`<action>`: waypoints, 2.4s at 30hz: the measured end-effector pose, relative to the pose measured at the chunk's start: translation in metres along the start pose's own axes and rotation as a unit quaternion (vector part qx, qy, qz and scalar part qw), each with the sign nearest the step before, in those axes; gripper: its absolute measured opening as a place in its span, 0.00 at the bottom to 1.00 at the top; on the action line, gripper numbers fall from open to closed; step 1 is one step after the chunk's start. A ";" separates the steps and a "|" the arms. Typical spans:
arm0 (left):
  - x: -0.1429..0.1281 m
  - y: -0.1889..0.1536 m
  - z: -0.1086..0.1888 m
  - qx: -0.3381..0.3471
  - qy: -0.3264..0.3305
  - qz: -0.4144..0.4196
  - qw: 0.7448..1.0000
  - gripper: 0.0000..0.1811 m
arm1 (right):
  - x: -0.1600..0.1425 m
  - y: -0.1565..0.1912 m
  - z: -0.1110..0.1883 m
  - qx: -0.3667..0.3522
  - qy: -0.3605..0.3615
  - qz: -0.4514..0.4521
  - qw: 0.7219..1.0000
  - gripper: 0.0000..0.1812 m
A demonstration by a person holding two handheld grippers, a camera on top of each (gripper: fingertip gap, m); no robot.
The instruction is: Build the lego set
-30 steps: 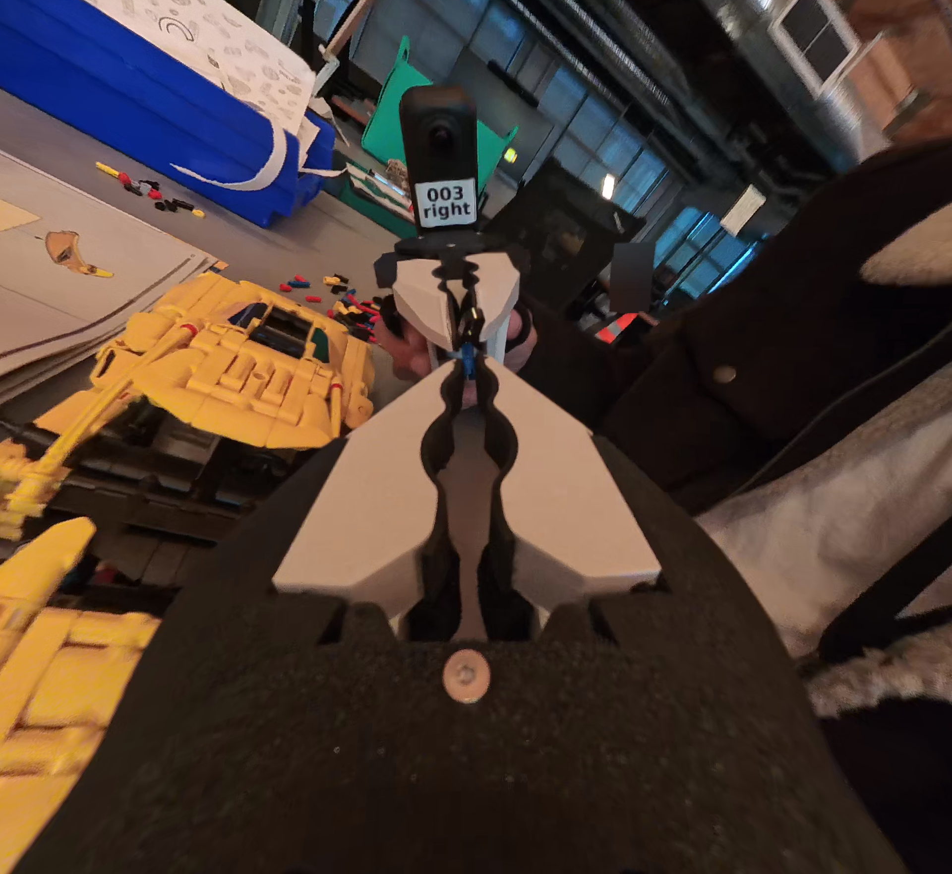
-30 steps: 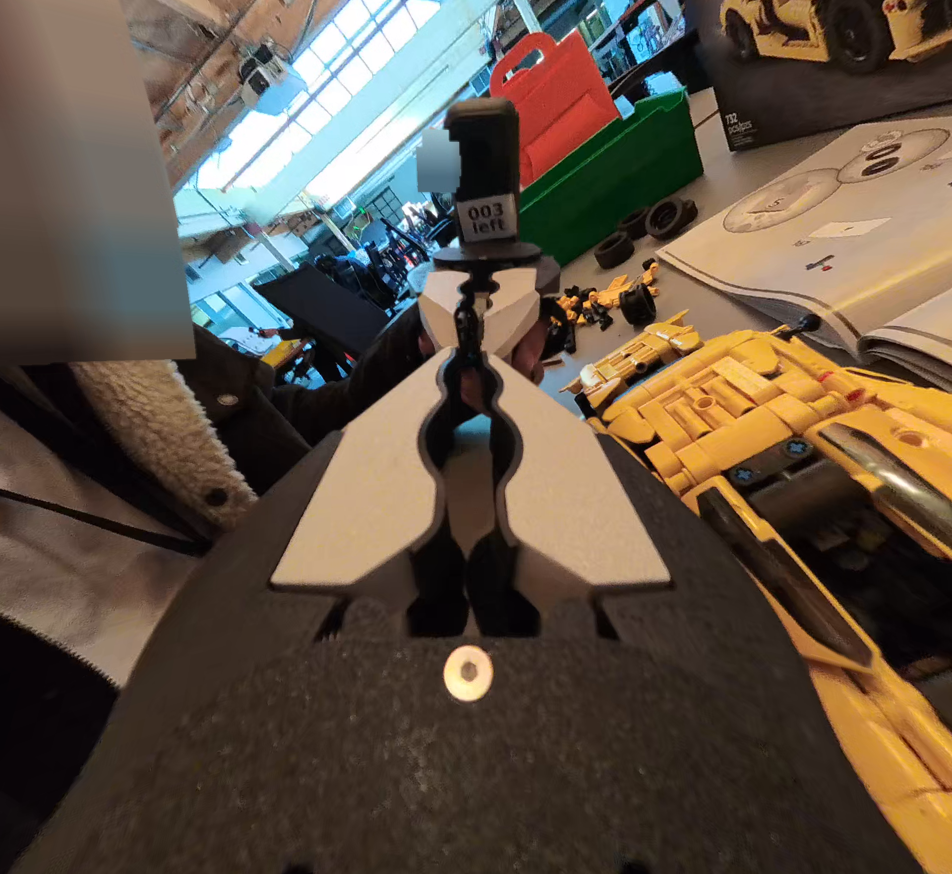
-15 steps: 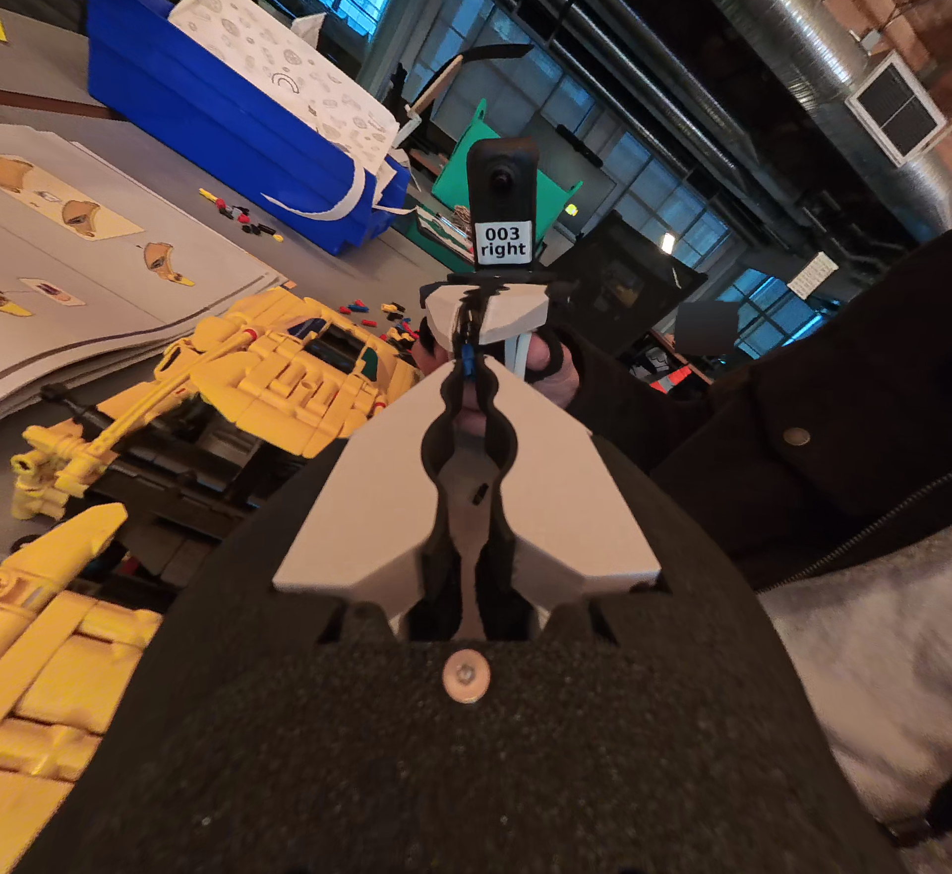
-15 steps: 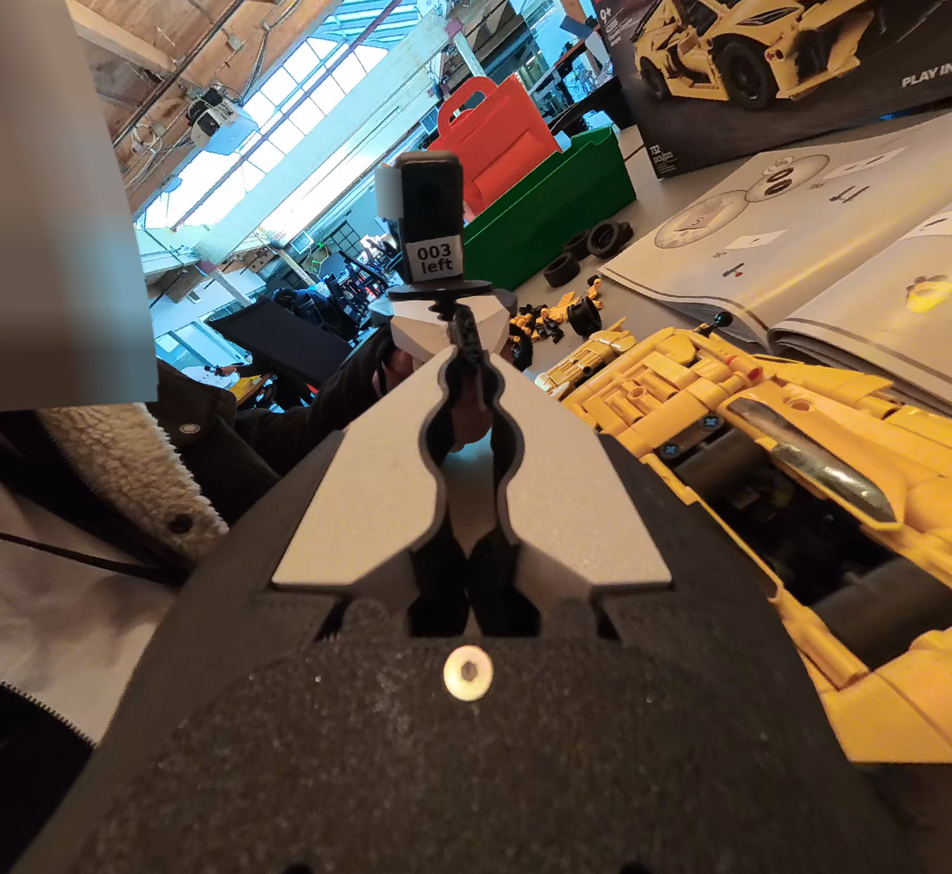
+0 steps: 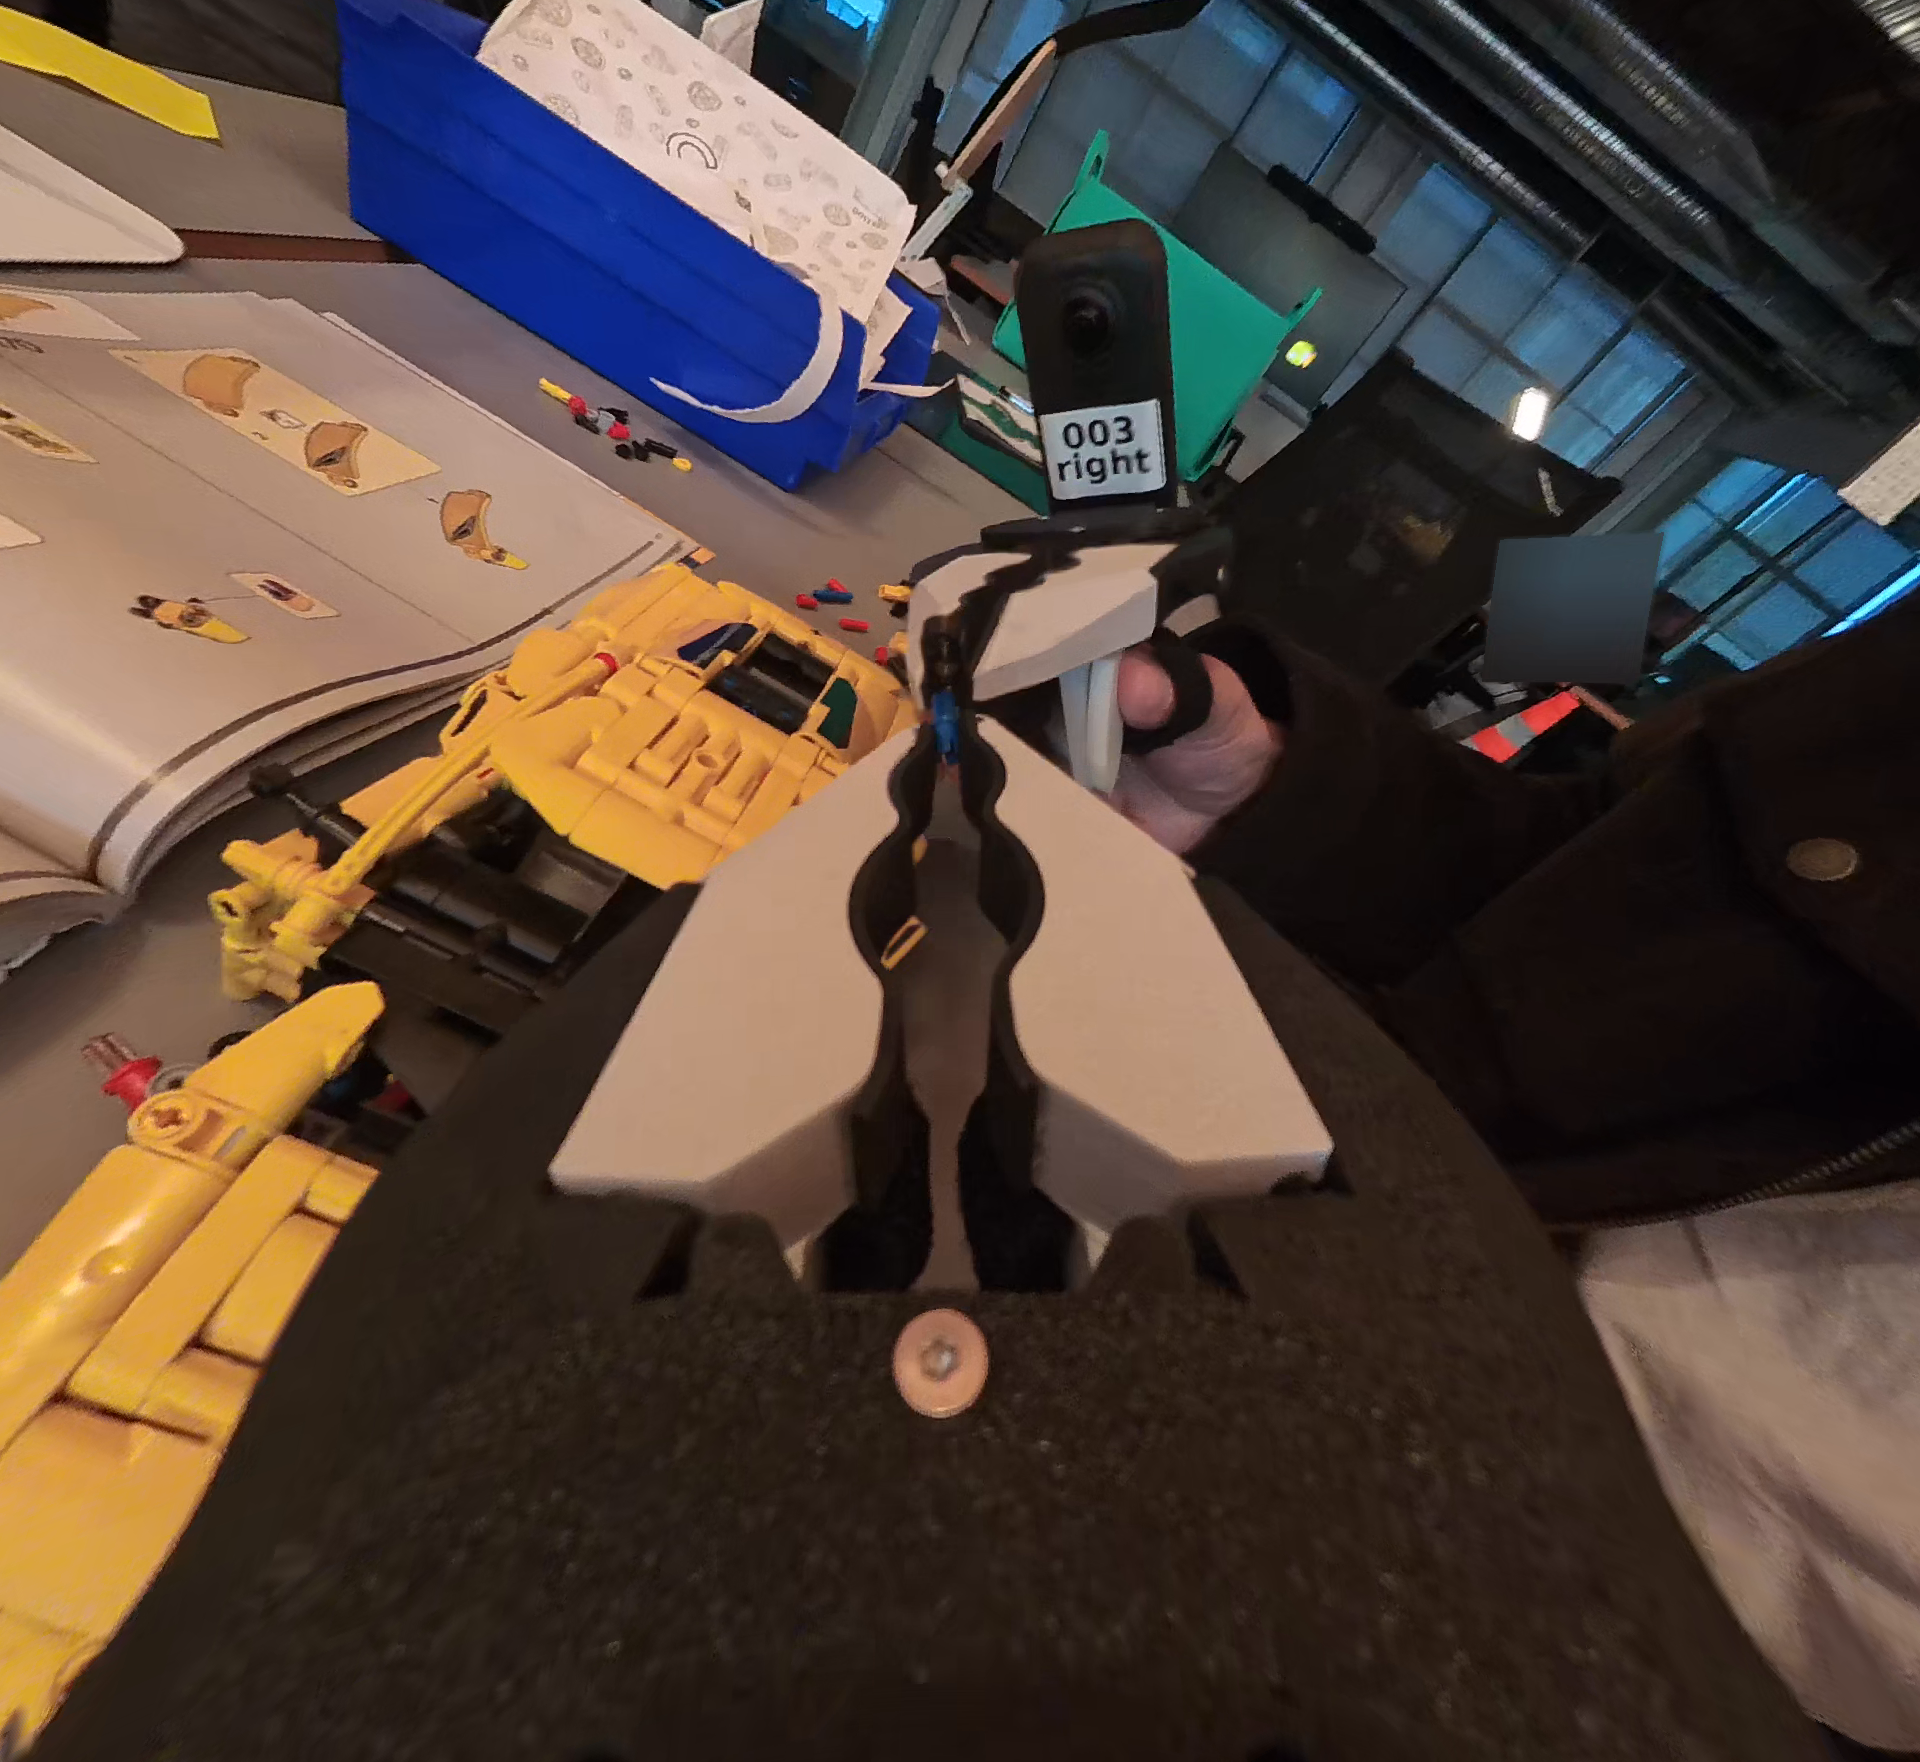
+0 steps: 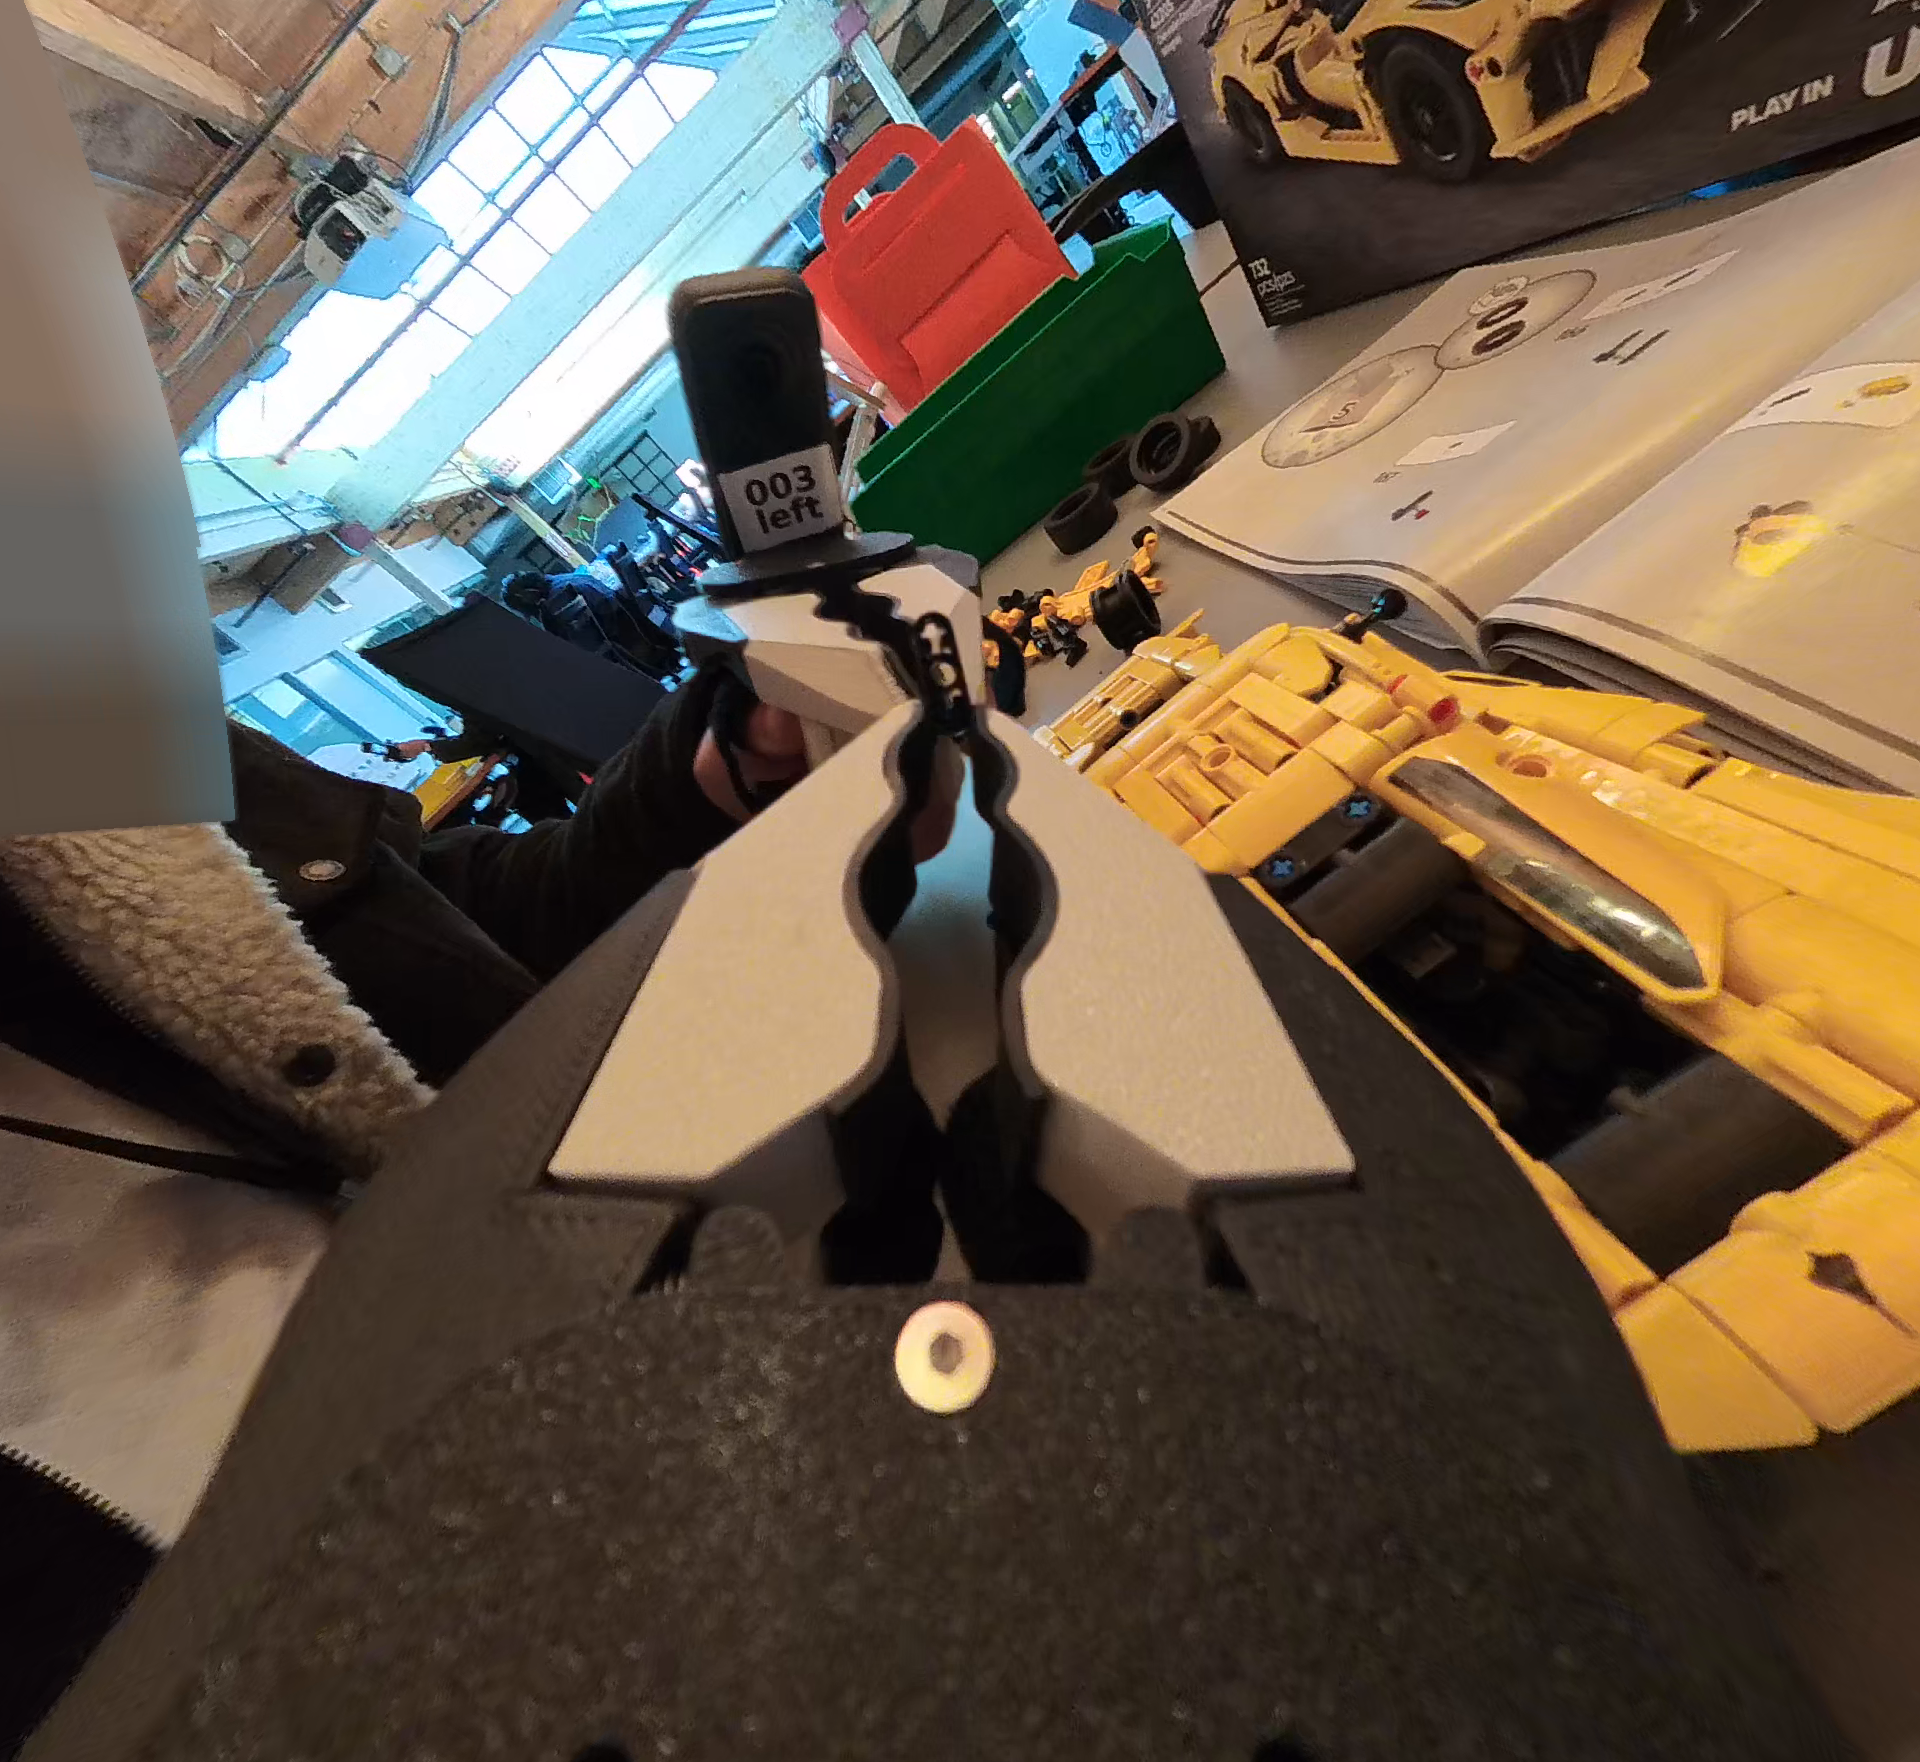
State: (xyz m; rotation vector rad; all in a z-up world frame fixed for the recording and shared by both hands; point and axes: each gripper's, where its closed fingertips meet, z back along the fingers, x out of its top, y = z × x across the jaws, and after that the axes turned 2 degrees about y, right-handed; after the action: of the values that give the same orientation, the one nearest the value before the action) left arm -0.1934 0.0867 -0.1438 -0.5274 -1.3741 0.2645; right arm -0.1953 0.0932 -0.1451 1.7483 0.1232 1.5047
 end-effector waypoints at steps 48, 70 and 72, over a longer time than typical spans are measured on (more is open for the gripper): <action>-0.036 -0.029 -0.002 -0.143 0.114 0.136 0.974 0.01 | -0.041 0.019 0.008 0.009 0.162 0.148 0.976 0.03; -0.018 -0.025 0.000 -0.170 0.052 0.182 0.967 0.02 | -0.030 0.022 -0.001 -0.061 0.139 0.285 0.947 0.17; -0.017 -0.021 0.001 -0.161 0.046 0.187 0.968 0.02 | -0.027 0.019 -0.001 -0.090 0.138 0.302 0.939 0.16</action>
State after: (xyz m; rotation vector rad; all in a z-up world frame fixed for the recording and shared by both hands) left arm -0.2000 0.0605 -0.1476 -1.0626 -1.2256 0.3188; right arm -0.2120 0.0665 -0.1544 1.4833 -0.4377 2.1239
